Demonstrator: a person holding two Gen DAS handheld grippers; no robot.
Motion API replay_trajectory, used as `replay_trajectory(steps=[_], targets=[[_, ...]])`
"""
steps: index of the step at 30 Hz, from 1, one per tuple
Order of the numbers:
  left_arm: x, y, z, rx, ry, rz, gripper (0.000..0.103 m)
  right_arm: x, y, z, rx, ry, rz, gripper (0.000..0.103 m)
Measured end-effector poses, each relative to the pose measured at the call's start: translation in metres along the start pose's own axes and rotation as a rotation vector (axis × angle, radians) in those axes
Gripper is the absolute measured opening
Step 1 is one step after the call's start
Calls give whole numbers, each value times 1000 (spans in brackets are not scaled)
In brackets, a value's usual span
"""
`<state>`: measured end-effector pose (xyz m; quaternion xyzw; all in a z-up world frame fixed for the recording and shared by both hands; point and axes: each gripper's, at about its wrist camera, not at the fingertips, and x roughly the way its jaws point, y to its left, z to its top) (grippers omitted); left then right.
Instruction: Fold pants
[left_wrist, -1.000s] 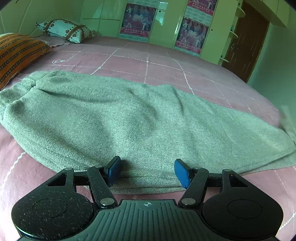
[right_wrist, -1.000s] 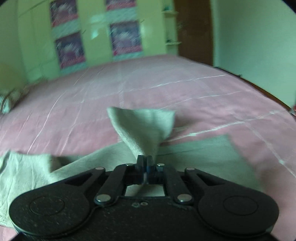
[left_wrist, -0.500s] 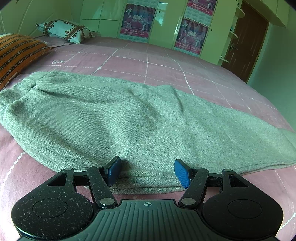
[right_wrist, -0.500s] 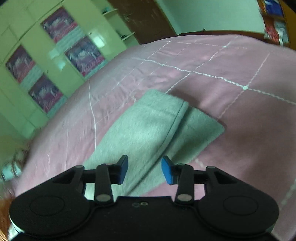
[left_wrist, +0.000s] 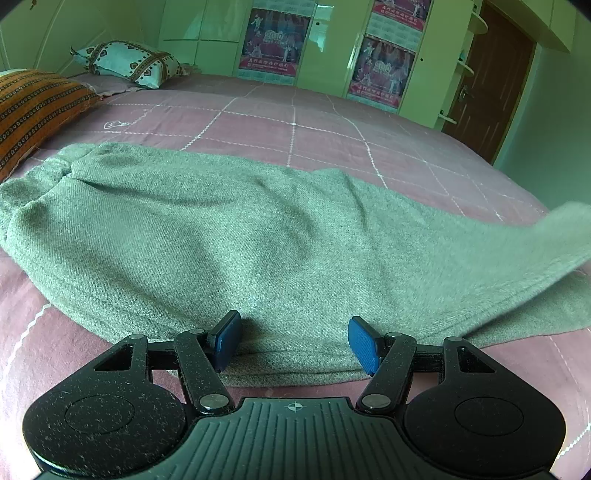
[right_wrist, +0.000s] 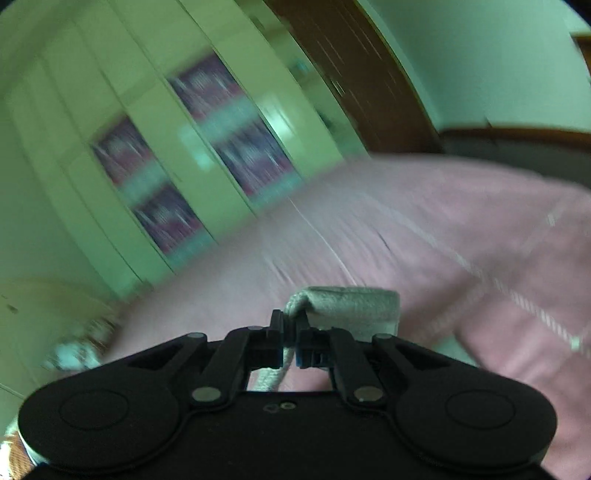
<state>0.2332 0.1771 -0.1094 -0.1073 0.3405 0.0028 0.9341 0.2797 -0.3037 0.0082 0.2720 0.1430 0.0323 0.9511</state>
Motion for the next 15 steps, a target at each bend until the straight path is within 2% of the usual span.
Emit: replay_trajectory(steps=[1, 2, 3, 5, 6, 9, 13, 15], targets=[[0, 1, 0, -1, 0, -1, 64, -4, -10, -10, 3, -3, -30, 0], [0, 1, 0, 0, 0, -1, 64, -1, -30, -27, 51, 33, -87, 0], [1, 1, 1, 2, 1, -1, 64, 8, -50, -43, 113, 104, -153, 0], [0, 1, 1, 6, 5, -1, 64, 22, -83, -74, 185, 226, -220, 0], [0, 1, 1, 8, 7, -1, 64, 22, -92, -83, 210, 238, -234, 0], [0, 1, 2, 10, 9, 0, 64, 14, -107, -91, 285, 208, -228, 6], [0, -2, 0, 13, 6, 9, 64, 4, -122, -87, 360, 139, -238, 10], [0, -3, 1, 14, 7, 10, 64, 12, -134, -87, 414, 138, -249, 10]])
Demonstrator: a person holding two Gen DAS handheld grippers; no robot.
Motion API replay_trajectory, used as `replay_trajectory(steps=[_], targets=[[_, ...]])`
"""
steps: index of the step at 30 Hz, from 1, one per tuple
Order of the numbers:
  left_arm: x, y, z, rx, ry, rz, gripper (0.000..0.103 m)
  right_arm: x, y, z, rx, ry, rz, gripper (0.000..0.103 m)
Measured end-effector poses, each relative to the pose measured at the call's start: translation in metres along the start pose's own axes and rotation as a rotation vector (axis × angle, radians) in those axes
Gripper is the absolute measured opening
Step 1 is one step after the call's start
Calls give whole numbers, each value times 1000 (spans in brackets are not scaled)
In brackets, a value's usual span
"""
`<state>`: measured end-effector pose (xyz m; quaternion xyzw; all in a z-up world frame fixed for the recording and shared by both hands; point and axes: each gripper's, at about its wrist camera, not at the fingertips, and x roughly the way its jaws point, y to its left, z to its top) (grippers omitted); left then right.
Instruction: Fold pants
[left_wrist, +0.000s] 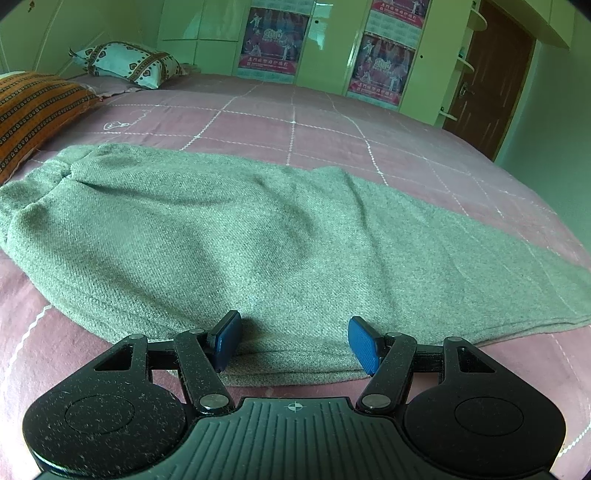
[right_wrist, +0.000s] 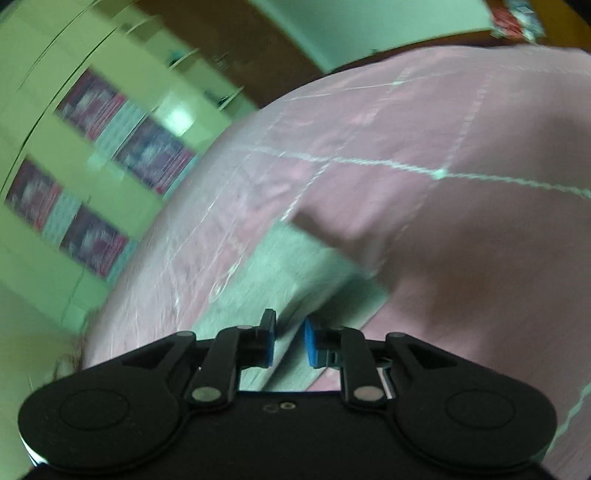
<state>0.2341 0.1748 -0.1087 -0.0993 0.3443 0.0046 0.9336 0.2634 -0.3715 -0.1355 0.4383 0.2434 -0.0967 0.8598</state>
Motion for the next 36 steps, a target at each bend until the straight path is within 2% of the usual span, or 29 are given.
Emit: replay_trajectory(steps=[2, 3, 4, 7, 8, 11, 13, 15, 16, 18, 23, 29, 30, 32, 36], targets=[[0, -1, 0, 2, 2, 1, 64, 5, -7, 3, 37, -3, -1, 6], [0, -1, 0, 3, 3, 1, 64, 7, -4, 7, 24, 4, 2, 1], [0, -1, 0, 2, 4, 0, 64, 6, 2, 7, -12, 0, -7, 0], [0, -1, 0, 4, 3, 0, 64, -16, 13, 9, -63, -57, 56, 0], [0, -1, -1, 5, 2, 2, 64, -17, 15, 10, -78, -67, 50, 0], [0, -2, -1, 6, 2, 2, 64, -3, 4, 9, -65, -10, -31, 0], [-1, -1, 0, 3, 3, -2, 64, 1, -8, 9, -17, 6, -23, 0], [-1, -1, 0, 5, 4, -3, 64, -1, -9, 10, -23, 5, -4, 3], [-1, -2, -1, 5, 3, -2, 64, -4, -11, 11, -4, 8, 4, 9], [-1, -2, -1, 7, 0, 1, 64, -23, -20, 14, 32, -27, 21, 12], [-1, -4, -2, 9, -2, 5, 65, -34, -41, 17, 106, -42, 41, 12], [-1, -4, -1, 8, 2, 8, 65, -11, -42, 25, 149, -26, 52, 12], [-1, -4, -1, 9, 1, 9, 65, -7, -42, 26, 146, -14, 40, 12], [-2, -4, -2, 9, 1, 11, 65, -3, -43, 27, 148, -1, 37, 1], [-2, -4, -2, 12, 2, 11, 65, -20, -43, 25, 133, -44, 43, 0]])
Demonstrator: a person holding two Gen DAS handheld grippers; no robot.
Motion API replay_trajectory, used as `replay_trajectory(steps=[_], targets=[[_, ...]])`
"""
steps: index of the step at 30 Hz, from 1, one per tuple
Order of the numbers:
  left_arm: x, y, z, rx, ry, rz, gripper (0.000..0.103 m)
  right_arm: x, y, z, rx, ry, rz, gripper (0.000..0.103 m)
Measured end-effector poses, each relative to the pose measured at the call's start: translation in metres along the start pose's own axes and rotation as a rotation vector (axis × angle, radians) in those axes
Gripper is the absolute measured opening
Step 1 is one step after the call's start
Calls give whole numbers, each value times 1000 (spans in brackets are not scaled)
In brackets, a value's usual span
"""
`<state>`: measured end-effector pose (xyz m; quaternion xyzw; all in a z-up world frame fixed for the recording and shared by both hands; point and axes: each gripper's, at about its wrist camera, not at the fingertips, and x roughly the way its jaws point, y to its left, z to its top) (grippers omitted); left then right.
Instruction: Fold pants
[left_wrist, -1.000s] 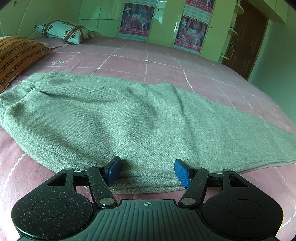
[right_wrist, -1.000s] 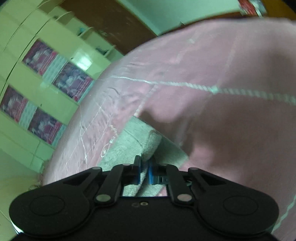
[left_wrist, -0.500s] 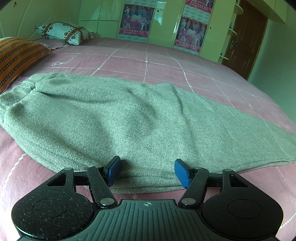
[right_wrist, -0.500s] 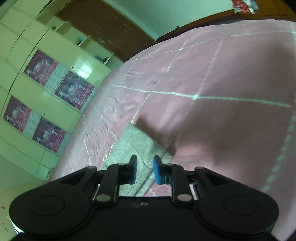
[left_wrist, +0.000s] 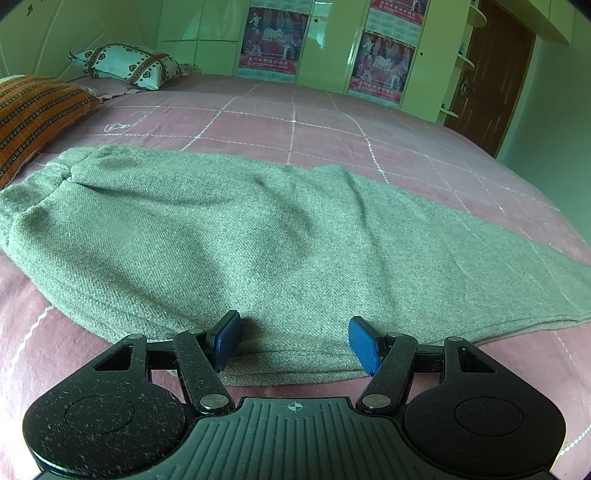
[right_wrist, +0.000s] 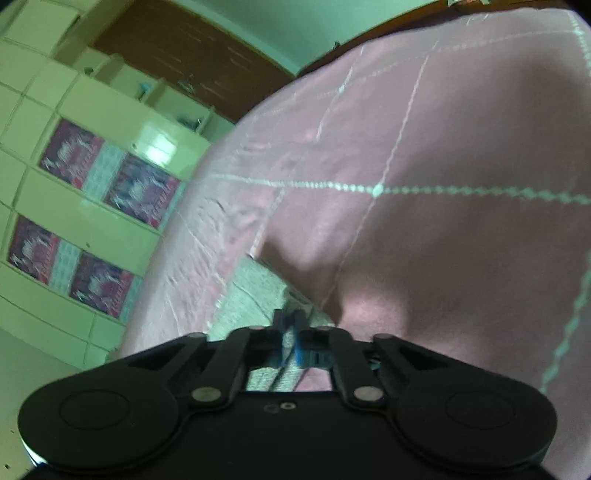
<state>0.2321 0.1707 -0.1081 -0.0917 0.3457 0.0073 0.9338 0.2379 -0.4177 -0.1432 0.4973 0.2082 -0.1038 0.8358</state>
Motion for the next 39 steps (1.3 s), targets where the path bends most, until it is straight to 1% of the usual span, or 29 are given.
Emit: replay_trajectory(steps=[2, 3, 4, 6, 9, 11, 13, 14, 16, 17, 18, 20, 21, 22, 23, 24, 25, 26, 27, 28, 29, 30, 31, 32, 33, 35, 36, 37, 39], targets=[[0, -1, 0, 3, 0, 1, 65, -2, -6, -2, 8, 18, -20, 0], [0, -1, -1, 5, 0, 2, 65, -4, -9, -2, 14, 22, -8, 0], [0, -1, -1, 6, 0, 2, 65, -5, -10, -3, 14, 26, 0, 12], [0, -1, -1, 5, 0, 2, 65, -4, -10, -4, 32, 28, 12, 32], [0, -3, -1, 5, 0, 5, 65, 5, -10, -6, 72, 49, 31, 31], [-1, -3, -1, 3, 0, 6, 65, 15, -8, -6, 95, 76, 32, 30], [-1, -3, -1, 4, 0, 6, 65, 21, -7, -5, 100, 82, 15, 30], [-1, -3, -1, 5, 0, 6, 65, 25, -7, -4, 105, 85, -11, 28], [-1, -3, -1, 7, 2, 5, 65, 32, -2, -1, 86, 91, -65, 14], [-1, -2, 0, 6, 3, 3, 65, 33, 6, 0, 32, 88, -84, 11], [-1, -2, 0, 6, 3, 2, 65, 30, 16, 1, -56, 72, -81, 9], [-1, -2, 0, 8, 4, 1, 65, 12, 44, -2, -282, -4, -7, 8], [-1, -2, 0, 9, 3, 1, 65, 3, 54, -5, -371, -37, 17, 8], [-1, -2, 0, 9, 2, 2, 65, -7, 62, -10, -452, -71, 39, 8], [-1, -2, -1, 9, 1, 4, 65, -11, 64, -13, -490, -92, 46, 8], [-1, -3, -1, 12, 1, 5, 65, -7, 58, -14, -494, -90, 13, 8], [-1, -3, -1, 13, 1, 6, 65, 3, 49, -12, -461, -55, -34, 8], [-1, -3, -1, 12, 2, 5, 65, 19, 32, -8, -381, 14, -95, 8], [-1, -3, -1, 13, 2, 4, 65, 36, 12, -6, -275, 92, -127, 9], [-1, -3, -1, 13, 2, 3, 65, 35, 3, -4, -213, 82, -90, 9], [-2, -3, -1, 12, 2, 3, 65, 30, 3, -1, -187, 74, -70, 11], [-2, -3, -1, 12, 0, 3, 65, 24, 5, -1, -195, 57, -71, 16], [-1, -3, -2, 14, -4, 6, 66, 15, 10, -3, -222, 16, -85, 20], [-1, -5, -2, 17, -10, 11, 66, 2, 16, -5, -265, -50, -111, 19], [-2, -6, -3, 19, -17, 16, 66, -6, 20, -7, -292, -76, -103, 18], [-6, -8, 0, 16, -35, 23, 67, -11, 29, -13, -331, -53, -63, 17], [-12, -7, 3, -4, -55, 20, 67, -12, 36, -16, -367, -43, -54, 17], [-17, -5, 6, -23, -83, 16, 67, -12, 44, -22, -414, -28, -45, 17], [-27, -1, 15, -33, -144, 43, 67, -7, 68, -35, -515, 25, 0, 17]])
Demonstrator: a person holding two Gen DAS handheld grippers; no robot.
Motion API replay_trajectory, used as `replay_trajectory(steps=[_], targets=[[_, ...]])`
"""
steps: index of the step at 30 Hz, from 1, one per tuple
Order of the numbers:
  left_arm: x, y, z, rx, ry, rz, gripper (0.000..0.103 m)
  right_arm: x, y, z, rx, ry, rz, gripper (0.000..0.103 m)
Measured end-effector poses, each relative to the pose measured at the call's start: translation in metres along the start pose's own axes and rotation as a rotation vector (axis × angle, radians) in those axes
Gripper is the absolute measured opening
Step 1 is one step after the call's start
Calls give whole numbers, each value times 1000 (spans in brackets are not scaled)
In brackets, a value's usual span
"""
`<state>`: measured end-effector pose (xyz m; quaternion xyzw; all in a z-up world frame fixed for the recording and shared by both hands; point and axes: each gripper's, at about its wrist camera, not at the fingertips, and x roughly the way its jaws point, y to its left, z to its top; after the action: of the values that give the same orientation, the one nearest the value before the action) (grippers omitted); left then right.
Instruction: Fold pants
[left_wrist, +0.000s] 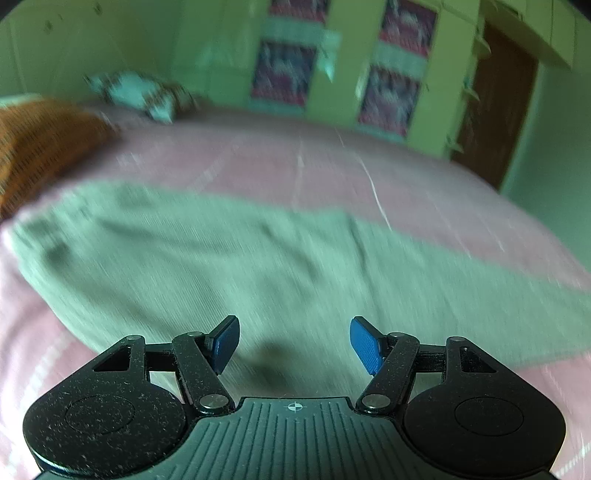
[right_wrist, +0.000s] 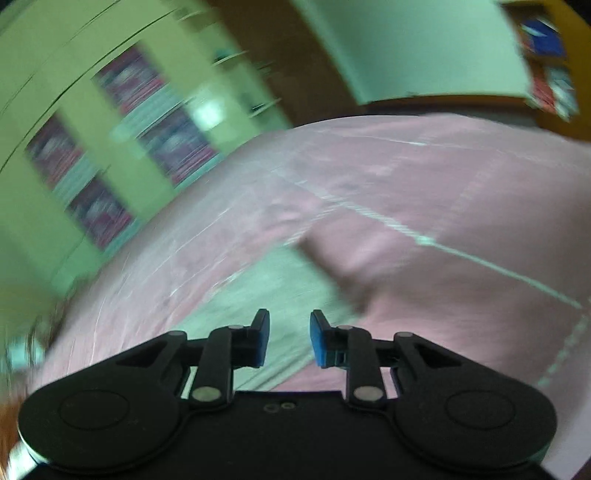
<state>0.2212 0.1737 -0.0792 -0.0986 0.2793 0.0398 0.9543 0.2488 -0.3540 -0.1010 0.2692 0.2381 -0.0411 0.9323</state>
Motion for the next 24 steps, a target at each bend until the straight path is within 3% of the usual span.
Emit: replay_trajectory(steps=[4, 9, 14, 18, 20, 22, 24], targets=[[7, 24, 27, -18, -2, 83, 67, 31, 84, -6, -202, 104, 143, 17], [43, 41, 69, 7, 9, 84, 67, 89, 215, -39, -360, 241, 340, 18], [108, 38, 82, 72, 96, 58, 67, 154, 323, -93, -472, 374, 429, 18], [143, 57, 74, 89, 136, 155, 67, 199, 381, -145, -640, 476, 432, 14], [143, 77, 76, -8, 120, 143, 66, 219, 387, -159, -734, 452, 321, 8], [141, 84, 81, -19, 120, 141, 60, 231, 387, -152, -686, 445, 284, 0], [131, 81, 90, -35, 103, 131, 60, 224, 389, -140, -651, 408, 300, 5]])
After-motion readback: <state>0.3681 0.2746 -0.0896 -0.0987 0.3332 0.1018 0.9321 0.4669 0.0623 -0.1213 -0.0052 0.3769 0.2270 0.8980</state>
